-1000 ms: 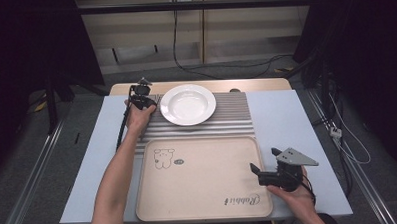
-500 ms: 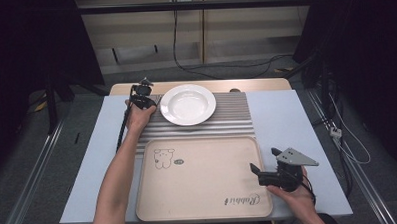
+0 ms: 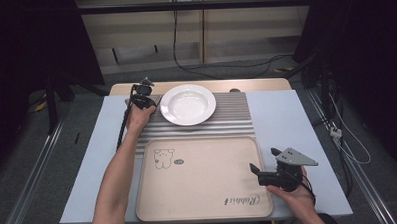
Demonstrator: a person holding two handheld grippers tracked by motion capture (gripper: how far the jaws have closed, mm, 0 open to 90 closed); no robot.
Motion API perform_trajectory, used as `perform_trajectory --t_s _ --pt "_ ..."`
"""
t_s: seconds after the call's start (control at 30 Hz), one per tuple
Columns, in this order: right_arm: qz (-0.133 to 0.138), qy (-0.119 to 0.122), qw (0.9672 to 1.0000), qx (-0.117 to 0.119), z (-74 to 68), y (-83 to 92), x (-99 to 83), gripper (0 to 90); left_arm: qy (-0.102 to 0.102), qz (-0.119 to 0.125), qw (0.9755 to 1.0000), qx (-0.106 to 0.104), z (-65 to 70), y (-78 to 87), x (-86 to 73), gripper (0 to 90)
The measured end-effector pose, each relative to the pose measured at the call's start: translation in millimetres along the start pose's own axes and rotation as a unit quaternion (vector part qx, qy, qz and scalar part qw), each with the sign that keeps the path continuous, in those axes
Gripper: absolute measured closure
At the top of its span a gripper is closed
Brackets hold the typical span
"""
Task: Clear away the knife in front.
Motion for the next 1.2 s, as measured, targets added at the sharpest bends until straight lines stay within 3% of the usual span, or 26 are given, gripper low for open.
perform_trajectory --t_s 0.2,0.47,0.83,1.2 --pt "-0.001 0.000 1.0000 0.001 -0.4 -0.1 -0.2 8.7 0.003 -0.001 1.0000 -0.005 -1.1 4.5 -1.3 79.7" --pt "0.000 -0.004 1.0000 0.001 0.0 -0.1 -0.1 8.6 -0.009 0.013 0.9998 -0.007 -1.0 14.3 1.9 79.8" --pt "-0.001 -0.002 1.0000 -0.001 0.0 -0.6 -0.3 8.6 -0.021 0.009 0.9997 -0.011 -2.6 25.3 2.5 79.8" --pt "-0.002 -0.001 1.0000 -0.001 -0.3 -0.5 -0.4 8.6 -0.028 0.020 0.9993 -0.017 -1.2 40.9 3.4 79.8"
Point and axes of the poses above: each handheld gripper's, and its own axes: y roughly backward along the jaws, x roughly out of its top, z roughly to its right, the point moved 7 cm from there along -y, roughly forward along the jaws, and after that the axes turned 5 degrees about x, right-handed, at the moved point
